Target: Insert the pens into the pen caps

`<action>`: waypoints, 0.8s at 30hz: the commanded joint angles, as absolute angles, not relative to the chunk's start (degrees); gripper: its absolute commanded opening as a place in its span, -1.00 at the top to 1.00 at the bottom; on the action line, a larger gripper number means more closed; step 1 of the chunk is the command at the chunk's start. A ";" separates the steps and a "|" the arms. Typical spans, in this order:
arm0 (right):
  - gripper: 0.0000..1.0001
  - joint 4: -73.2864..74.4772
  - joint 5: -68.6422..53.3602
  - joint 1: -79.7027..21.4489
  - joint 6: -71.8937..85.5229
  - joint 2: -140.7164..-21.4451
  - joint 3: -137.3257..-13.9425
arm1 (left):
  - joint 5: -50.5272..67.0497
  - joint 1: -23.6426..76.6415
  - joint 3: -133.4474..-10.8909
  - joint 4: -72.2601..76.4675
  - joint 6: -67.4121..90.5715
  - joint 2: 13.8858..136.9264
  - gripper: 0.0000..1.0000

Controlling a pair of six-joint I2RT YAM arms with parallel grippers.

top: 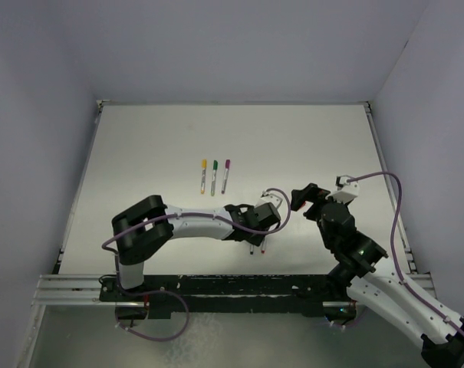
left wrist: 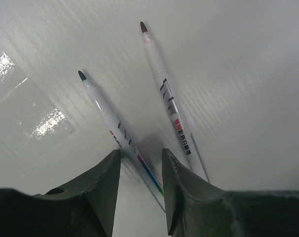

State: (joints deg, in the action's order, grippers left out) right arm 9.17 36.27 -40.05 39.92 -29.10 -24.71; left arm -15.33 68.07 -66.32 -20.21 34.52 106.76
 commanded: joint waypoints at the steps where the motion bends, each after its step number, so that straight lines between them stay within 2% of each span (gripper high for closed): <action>1: -1.00 7.77 36.39 -39.93 40.95 -28.31 -25.35 | -16.06 68.77 -65.09 -23.46 35.68 105.20 0.18; 16: -0.98 6.88 35.77 -39.94 41.57 -29.01 -24.89 | -18.40 68.82 -61.58 -27.07 37.29 105.26 0.29; 22: -0.92 8.23 36.28 -39.96 41.48 -27.62 -24.81 | -18.95 68.60 -60.40 -27.82 37.89 106.00 0.50; 24: -0.89 8.39 36.25 -39.91 41.72 -27.12 -24.55 | -18.03 68.41 -59.15 -27.30 38.13 106.18 0.64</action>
